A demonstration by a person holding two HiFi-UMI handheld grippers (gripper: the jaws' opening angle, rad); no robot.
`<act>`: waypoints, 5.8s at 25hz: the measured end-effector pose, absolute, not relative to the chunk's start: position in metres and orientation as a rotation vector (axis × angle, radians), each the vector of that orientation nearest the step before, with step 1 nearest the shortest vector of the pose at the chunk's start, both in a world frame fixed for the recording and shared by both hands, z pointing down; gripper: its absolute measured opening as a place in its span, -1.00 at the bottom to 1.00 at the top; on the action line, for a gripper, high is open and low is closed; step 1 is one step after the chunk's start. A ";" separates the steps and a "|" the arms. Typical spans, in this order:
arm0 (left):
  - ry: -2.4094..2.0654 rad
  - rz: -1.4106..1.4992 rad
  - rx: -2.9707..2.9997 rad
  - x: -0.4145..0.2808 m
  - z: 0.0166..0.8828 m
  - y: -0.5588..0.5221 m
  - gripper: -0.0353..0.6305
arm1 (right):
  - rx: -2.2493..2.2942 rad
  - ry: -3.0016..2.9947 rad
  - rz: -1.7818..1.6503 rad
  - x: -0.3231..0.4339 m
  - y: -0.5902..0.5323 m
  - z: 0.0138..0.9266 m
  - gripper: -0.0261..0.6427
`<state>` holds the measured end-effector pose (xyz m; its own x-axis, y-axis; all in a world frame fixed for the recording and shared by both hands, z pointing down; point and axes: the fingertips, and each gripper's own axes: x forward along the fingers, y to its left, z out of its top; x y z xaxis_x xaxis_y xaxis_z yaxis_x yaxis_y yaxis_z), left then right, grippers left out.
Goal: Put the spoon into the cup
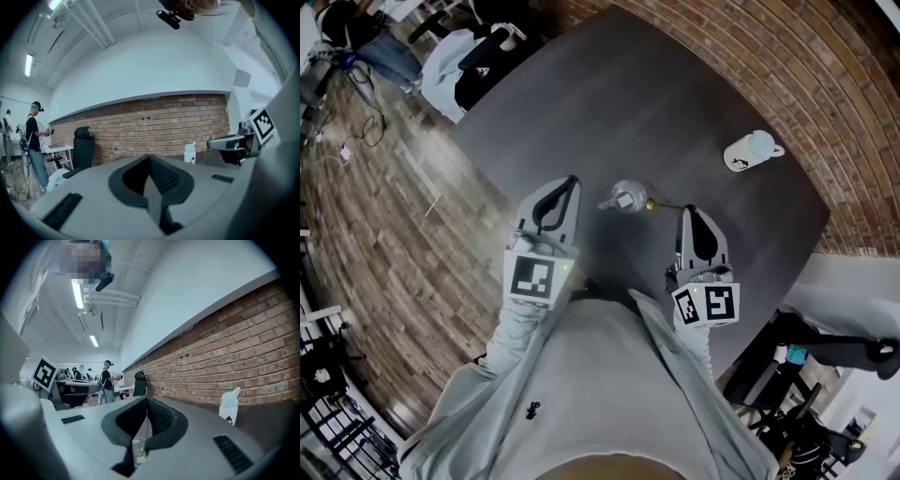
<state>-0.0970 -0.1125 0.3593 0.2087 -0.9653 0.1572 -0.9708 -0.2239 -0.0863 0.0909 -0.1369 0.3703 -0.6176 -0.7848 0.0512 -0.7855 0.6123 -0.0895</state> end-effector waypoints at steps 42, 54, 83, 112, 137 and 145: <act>-1.509 0.305 2.651 -0.066 0.386 -0.178 -0.84 | 1.543 -2.674 0.331 0.072 -0.164 0.397 -0.86; -1.495 0.326 2.595 -0.065 0.406 -0.177 -0.84 | 1.476 -2.646 0.572 0.057 -0.177 0.452 -0.86; -1.497 0.322 2.568 -0.062 0.416 -0.181 -0.84 | 1.391 -2.553 0.733 0.051 -0.189 0.512 -0.84; -1.477 0.274 2.662 -0.050 0.386 -0.183 -0.84 | 1.465 -2.591 0.519 0.067 -0.190 0.454 -0.39; -1.343 0.212 2.829 -0.007 0.352 -0.171 -0.84 | 1.793 -2.489 0.029 0.161 -0.137 0.342 -0.77; -1.329 0.210 2.823 0.000 0.352 -0.173 -0.84 | 1.824 -2.463 0.005 0.170 -0.130 0.341 -0.87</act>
<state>-0.0001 -0.1733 0.3521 0.6298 -0.7662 0.1275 -0.7682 -0.6388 -0.0439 0.1702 -0.1303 0.3408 -0.2899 -0.9550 0.0636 -0.9552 0.2928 0.0427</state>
